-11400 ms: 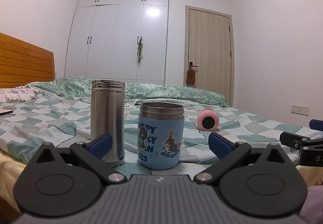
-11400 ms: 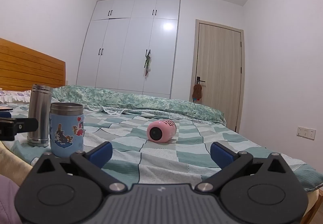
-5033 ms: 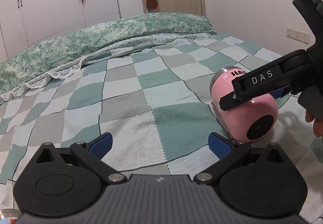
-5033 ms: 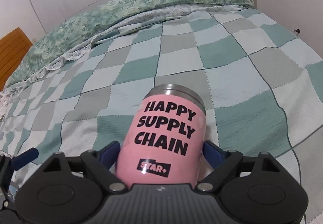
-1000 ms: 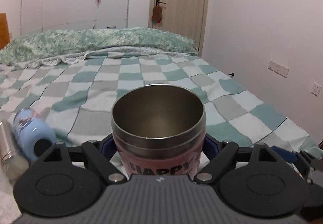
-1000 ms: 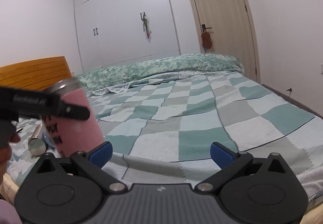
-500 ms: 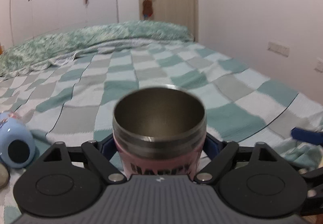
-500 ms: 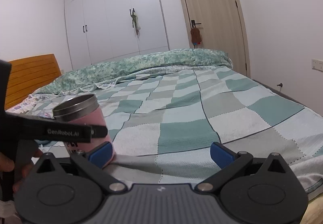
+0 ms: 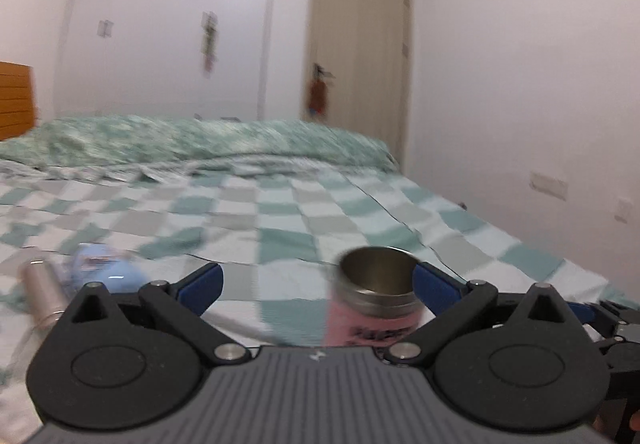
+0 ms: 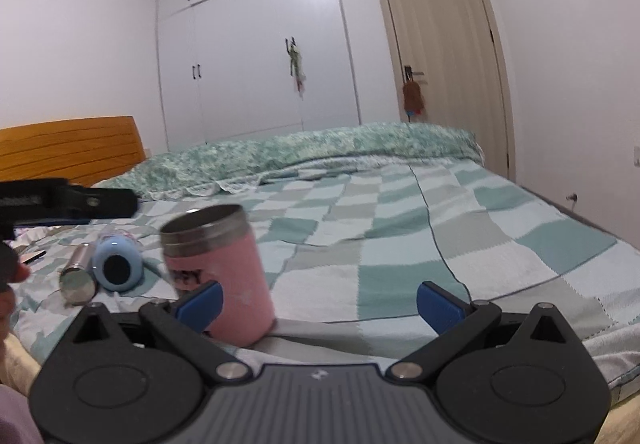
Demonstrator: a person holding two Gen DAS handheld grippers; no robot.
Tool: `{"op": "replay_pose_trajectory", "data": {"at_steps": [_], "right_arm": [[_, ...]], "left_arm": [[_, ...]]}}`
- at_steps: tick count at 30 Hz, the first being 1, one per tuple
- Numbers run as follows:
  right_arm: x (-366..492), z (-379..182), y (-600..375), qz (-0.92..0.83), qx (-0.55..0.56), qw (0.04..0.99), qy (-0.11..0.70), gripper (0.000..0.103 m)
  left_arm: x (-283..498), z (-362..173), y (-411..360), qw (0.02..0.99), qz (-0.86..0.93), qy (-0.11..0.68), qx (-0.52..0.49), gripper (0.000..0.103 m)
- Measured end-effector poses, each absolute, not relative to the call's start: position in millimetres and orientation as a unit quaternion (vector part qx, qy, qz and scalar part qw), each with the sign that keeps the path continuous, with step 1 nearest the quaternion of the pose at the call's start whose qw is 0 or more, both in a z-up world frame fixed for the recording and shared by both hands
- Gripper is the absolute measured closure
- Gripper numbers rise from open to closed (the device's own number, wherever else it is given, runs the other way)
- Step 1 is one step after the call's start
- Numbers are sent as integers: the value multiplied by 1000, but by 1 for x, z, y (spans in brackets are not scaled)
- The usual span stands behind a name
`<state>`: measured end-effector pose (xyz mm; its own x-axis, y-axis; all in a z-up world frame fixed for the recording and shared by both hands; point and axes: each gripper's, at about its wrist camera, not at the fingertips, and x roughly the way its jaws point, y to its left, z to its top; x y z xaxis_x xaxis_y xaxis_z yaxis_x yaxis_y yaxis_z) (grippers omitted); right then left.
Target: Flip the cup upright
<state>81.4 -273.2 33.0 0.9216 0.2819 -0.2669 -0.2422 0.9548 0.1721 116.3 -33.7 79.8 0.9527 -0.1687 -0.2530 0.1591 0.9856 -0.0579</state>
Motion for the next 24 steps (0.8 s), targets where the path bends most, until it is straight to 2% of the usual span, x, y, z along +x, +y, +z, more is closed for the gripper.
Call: {"op": "replay_pose_trajectory", "data": {"at_steps": [4, 10, 24], "right_arm": [[65, 32, -258, 134, 58, 980, 137, 0], [42, 23, -235, 122, 16, 984, 131, 0], [8, 15, -213, 98, -47, 990, 89, 0]], "left_arm": [[81, 74, -1, 995, -37, 94, -17, 0], [50, 51, 29, 993, -13, 118, -24, 0], [26, 11, 38, 992, 53, 111, 3, 0]]}}
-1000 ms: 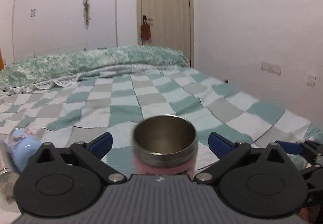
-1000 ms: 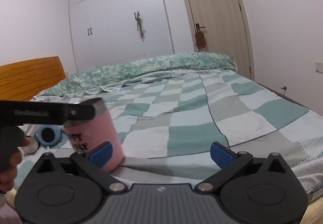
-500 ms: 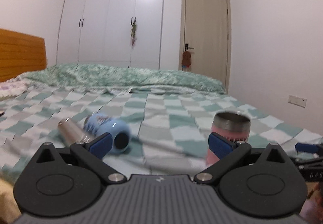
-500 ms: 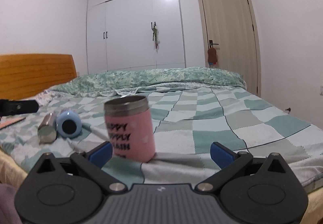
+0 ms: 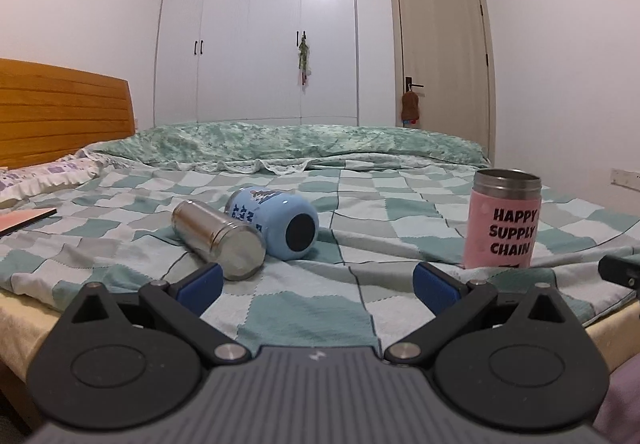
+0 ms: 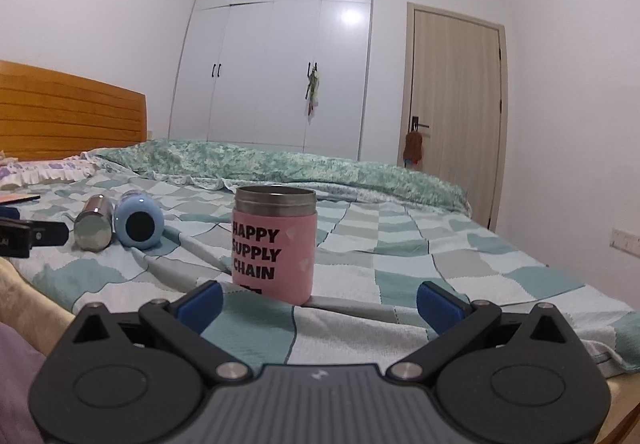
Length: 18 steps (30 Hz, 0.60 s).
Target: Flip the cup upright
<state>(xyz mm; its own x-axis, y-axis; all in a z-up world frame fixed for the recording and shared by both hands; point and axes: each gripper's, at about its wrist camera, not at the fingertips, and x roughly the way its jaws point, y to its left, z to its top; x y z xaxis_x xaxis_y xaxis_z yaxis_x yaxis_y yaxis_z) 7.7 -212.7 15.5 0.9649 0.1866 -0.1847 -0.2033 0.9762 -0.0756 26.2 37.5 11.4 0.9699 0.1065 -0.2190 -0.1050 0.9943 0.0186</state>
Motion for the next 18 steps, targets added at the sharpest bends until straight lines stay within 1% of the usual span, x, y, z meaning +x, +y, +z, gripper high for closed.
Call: {"op": "replay_pose_trajectory", "data": {"at_steps": [10, 18], "right_arm": [[8, 14, -217, 100, -26, 991, 87, 0], [9, 11, -214, 100, -34, 991, 84, 0]], "left_arm": [[24, 5, 42, 992, 61, 107, -2, 0], [23, 4, 46, 992, 63, 106, -10, 0]]}}
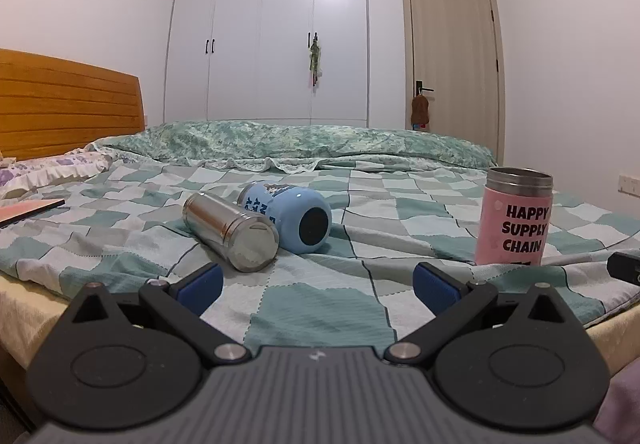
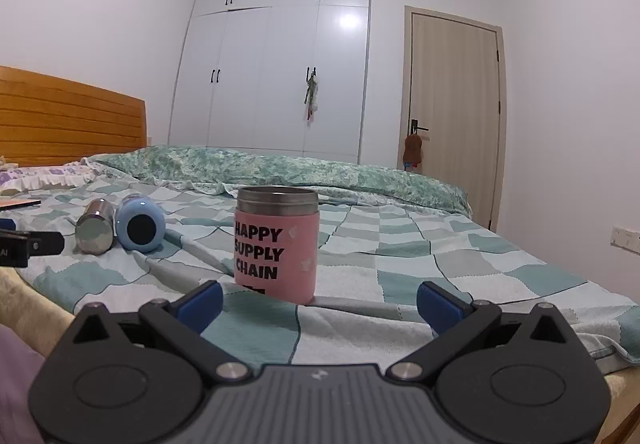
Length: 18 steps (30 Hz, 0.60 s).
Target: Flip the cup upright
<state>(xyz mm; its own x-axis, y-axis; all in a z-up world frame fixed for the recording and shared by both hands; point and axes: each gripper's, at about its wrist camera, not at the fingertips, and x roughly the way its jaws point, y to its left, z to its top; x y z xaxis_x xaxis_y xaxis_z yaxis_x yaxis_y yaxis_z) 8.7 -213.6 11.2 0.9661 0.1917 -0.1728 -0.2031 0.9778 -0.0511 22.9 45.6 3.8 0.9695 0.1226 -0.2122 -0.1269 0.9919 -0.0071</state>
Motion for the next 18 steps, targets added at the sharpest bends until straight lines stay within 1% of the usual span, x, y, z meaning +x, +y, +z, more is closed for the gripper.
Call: {"op": "replay_pose_trajectory", "data": {"at_steps": [18], "right_arm": [[6, 11, -213, 101, -39, 991, 80, 0]], "left_arm": [[21, 4, 45, 993, 62, 102, -11, 0]]}}
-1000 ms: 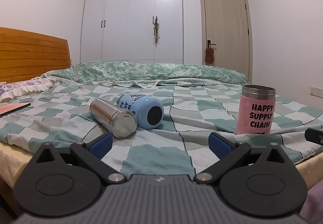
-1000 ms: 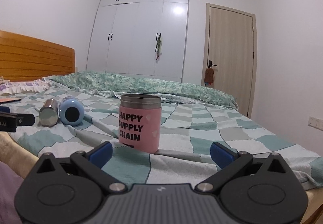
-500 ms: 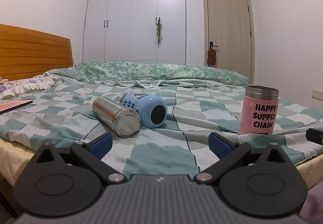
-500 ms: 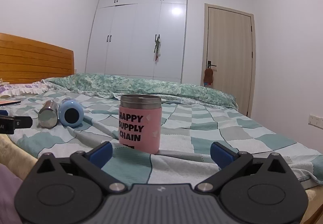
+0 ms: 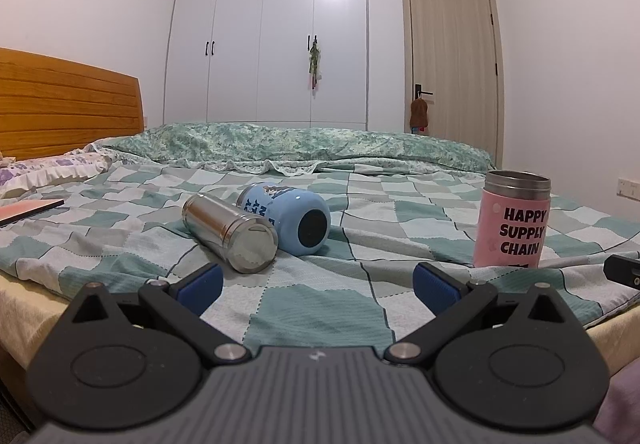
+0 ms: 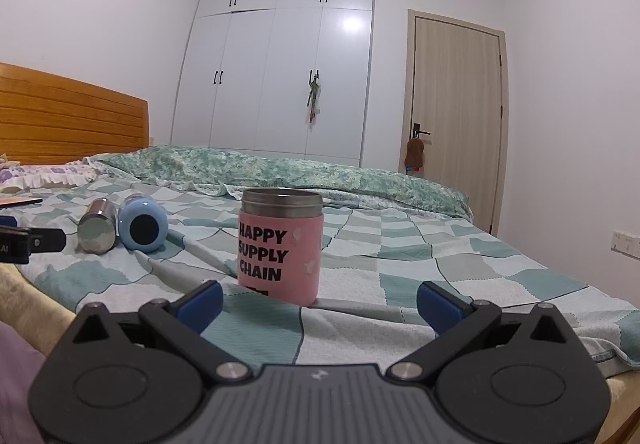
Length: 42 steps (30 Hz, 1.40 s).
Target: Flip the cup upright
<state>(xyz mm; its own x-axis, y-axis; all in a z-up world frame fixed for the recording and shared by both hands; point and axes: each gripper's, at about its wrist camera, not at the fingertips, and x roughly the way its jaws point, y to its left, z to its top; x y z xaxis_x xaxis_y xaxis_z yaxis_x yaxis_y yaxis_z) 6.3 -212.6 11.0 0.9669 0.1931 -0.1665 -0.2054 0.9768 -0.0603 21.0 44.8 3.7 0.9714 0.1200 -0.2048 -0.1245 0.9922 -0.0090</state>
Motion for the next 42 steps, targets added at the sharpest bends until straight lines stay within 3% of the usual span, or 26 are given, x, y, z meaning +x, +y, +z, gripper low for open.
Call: {"op": "replay_pose_trajectory", "data": {"at_steps": [42], "right_arm": [[5, 11, -211, 101, -41, 991, 79, 0]], "left_arm": [[21, 6, 41, 993, 59, 100, -11, 0]]}}
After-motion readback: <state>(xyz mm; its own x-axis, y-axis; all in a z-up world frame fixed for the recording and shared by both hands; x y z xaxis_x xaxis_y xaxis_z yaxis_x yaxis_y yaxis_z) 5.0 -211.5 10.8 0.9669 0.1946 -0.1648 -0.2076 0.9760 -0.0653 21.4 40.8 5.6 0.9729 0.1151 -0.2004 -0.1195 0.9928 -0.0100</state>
